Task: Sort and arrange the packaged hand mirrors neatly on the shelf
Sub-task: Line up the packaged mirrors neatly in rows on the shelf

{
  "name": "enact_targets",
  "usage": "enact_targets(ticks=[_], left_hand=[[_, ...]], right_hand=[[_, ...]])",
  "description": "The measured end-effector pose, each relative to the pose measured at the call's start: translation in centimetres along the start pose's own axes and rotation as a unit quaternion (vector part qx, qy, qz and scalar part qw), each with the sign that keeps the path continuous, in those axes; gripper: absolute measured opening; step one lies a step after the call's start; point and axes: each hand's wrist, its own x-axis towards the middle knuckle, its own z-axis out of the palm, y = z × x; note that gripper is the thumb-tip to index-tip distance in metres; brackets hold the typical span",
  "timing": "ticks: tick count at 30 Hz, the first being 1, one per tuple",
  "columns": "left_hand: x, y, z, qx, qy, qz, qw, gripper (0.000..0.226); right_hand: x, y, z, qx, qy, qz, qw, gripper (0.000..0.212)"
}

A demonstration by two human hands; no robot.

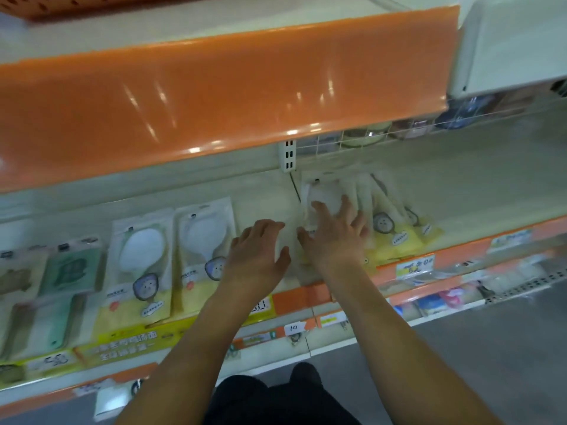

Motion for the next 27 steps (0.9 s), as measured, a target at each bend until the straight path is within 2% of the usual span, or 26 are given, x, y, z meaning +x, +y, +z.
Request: enact_targets(ticks=[3,9,27], left_hand=[[0.3,0.1,-0.2,0.009,0.0,-0.006,1.0,0.046],[0.7,-0.2,-0.8,0.014,0.003,-0.018,1.0,0.044],[-0.8,-0.2,-0.2,-0.001,0.01,-0.021,1.0,0.039]], right_hand=[[0.8,-0.3,0.4,-0.039,-0.037,0.017,0.998,0.064],[0.9,-0.3,1.2,-0.053,-0.03,0.024,0.998,0.064],[0.7,1.4,0.5,-0.034,0.019,0.0,0.999,0.035]])
